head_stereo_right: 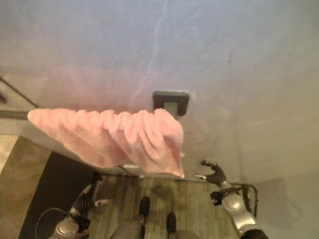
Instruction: Put brush and paste in cup on sink, flatten towel.
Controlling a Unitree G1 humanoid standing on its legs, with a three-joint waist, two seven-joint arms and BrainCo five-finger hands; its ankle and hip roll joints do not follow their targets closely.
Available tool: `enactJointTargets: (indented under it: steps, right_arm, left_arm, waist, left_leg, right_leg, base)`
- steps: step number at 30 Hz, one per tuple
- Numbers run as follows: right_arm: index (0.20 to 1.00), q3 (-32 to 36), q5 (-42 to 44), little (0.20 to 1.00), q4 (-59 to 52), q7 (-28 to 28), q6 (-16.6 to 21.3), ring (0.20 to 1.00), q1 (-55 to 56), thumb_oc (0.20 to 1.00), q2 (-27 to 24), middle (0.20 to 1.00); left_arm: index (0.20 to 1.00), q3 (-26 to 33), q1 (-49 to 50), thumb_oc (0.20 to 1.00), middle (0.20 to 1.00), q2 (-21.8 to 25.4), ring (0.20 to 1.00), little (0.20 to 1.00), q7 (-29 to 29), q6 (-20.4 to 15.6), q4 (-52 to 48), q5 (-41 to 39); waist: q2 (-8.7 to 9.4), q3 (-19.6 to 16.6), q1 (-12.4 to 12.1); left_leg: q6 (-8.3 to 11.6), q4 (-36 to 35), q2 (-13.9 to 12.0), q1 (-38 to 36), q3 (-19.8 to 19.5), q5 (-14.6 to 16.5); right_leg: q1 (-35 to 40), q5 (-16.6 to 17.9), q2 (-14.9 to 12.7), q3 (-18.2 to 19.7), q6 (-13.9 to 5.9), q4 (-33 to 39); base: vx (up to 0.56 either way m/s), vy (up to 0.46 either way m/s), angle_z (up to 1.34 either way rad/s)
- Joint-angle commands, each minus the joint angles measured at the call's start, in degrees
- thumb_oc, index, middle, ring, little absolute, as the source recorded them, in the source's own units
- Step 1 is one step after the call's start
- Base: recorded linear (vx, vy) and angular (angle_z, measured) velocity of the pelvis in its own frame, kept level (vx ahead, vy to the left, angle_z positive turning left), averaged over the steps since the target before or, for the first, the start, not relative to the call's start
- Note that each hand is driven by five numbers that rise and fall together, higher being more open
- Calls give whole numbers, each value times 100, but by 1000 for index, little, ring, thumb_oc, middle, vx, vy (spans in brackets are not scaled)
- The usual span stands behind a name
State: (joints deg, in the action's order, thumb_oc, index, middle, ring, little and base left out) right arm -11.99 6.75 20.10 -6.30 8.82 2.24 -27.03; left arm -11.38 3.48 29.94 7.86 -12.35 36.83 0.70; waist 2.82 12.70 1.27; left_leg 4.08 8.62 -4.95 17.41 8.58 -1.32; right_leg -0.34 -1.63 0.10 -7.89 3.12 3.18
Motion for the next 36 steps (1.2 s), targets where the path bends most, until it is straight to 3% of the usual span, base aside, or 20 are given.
enactJointTargets:
  steps: [1, 3, 7, 8, 12, 14, 16, 17, 19, 22, 26, 33, 36]
  right_arm:
    - [1000, 166, 301, 1000, -489, -139, 557, 1000, -516, 1000, -99, 1000]
    - [1000, 270, 419, 1000, -554, -103, 554, 1000, -550, 1000, -110, 1000]
    - [1000, 452, 426, 1000, -624, -134, 528, 1000, -598, 1000, -161, 1000]
    - [1000, 525, 357, 1000, -653, -232, 534, 1000, -717, 1000, -210, 1000]
    - [1000, 442, 262, 1000, -543, -298, 551, 1000, -1117, 1000, -231, 1000]
    - [1000, 260, 241, 1000, -452, -336, 576, 1000, -1413, 1000, -191, 1000]
    - [1000, 297, 450, 1000, -588, -147, 688, 1000, -1249, 1000, -282, 1000]
    - [1000, 347, 820, 1000, -658, 163, 827, 1000, -1034, 1000, -412, 1000]
    - [1000, 320, 1038, 1000, -686, 372, 877, 1000, -911, 1000, -576, 1000]
    - [1000, 297, 1608, 1000, -1084, 821, 933, 1000, -683, 1000, -961, 1000]
    - [1000, 271, 1913, 1000, -1054, 884, 893, 1000, -605, 1000, -1035, 1000]
    - [1000, -169, 687, 1000, -747, 472, 564, 1000, -1095, 1000, -1083, 1000]
    - [1000, -316, 754, 1000, -524, 468, 513, 1000, -1243, 1000, -943, 1000]
  left_arm:
    - [1000, 33, 180, 1000, 1000, 357, 1000, 1000, 46, -353, -440, 172]
    - [1000, 39, 225, 1000, 1000, 452, 1000, 1000, -21, -377, -581, 132]
    - [1000, 50, 222, 1000, 1000, 603, 1000, 1000, -55, -395, -857, 77]
    - [1000, 48, 215, 1000, 1000, 673, 1000, 1000, -56, -450, -1075, -31]
    - [1000, 127, 372, 1000, 1000, 939, 1000, 1000, -29, -621, -1472, -66]
    - [1000, 220, 499, 1000, 1000, 1019, 1000, 1000, -30, -664, -1732, -158]
    - [1000, 180, 557, 1000, 1000, 1260, 1000, 1000, -231, -757, -2027, -177]
    - [1000, 161, 691, 1000, 1000, 1639, 1000, 1000, -513, -861, -2501, -251]
    - [1000, 246, 926, 1000, 1000, 2069, 1000, 1000, -783, -915, -2954, -366]
    - [1000, 445, 1181, 1000, 1000, 2519, 1000, 1000, -1013, -1022, -3455, -628]
    - [1000, 428, 1318, 1000, 1000, 2440, 1000, 1000, -1118, -997, -3602, -903]
    - [1000, -86, 668, 1000, 1000, 1986, 1000, 1000, -1103, -810, -3599, -916]
    - [1000, -220, 488, 1000, 1000, 1853, 1000, 1000, -1104, -768, -3615, -979]
  waist:
    - [-54, -177, -202]
    - [-75, -168, -201]
    - [-97, -203, -143]
    - [-83, -197, -145]
    - [-70, -205, -258]
    - [-90, -159, -451]
    - [-96, -179, -375]
    - [-112, -257, -392]
    - [-85, -358, -466]
    - [-85, -364, -451]
    - [-116, -504, -461]
    - [-133, -659, -416]
    - [-129, -708, -427]
  left_leg:
    - [167, 388, 95, -400, -1383, 175]
    - [193, 360, 155, -446, -1700, 297]
    - [40, 473, 382, -407, -1689, 533]
    - [-75, 616, 594, -337, -1564, 671]
    - [-239, 713, 780, -261, -1177, 829]
    - [-267, 612, 698, -339, -969, 788]
    - [-335, 417, 775, -476, -969, 683]
    - [-381, 244, 857, -563, -1023, 576]
    - [-371, 47, 899, -645, -1078, 462]
    - [-327, -151, 856, -737, -1103, 329]
    - [-321, -355, 799, -809, -1079, 249]
    - [-301, -626, 767, -983, -1157, 135]
    - [-298, -725, 750, -1043, -1170, 100]
  right_leg:
    - [-761, 220, -562, 763, -1078, -735]
    - [-794, 243, -667, 880, -1141, -777]
    - [-880, 367, -998, 982, -1299, -798]
    - [-930, 670, -1240, 1160, -1390, -629]
    - [-1174, 1261, -1581, 1243, -1477, -310]
    - [-1209, 1091, -1457, 824, -1425, -386]
    - [-1126, 704, -944, 1022, -1333, -773]
    - [-976, 341, -507, 1118, -1229, -1019]
    - [-798, 143, -325, 1000, -1157, -1041]
    - [-778, 278, -395, 1017, -1151, -839]
    - [-627, 375, -483, 977, -1175, -452]
    - [-398, 436, -471, 1020, -1116, -104]
    - [-348, 439, -463, 1014, -1105, -54]
  base:
    - [4, 146, -26]
    - [-17, 218, -71]
    - [-28, 313, -8]
    - [-60, 401, -11]
    - [-83, 360, -46]
    - [-99, 214, -94]
    - [-87, 223, -64]
    - [-61, 205, -36]
    - [-42, 96, 18]
    - [-43, -20, 9]
    - [-5, -47, 9]
    - [13, -54, 6]
    - [25, -40, 2]
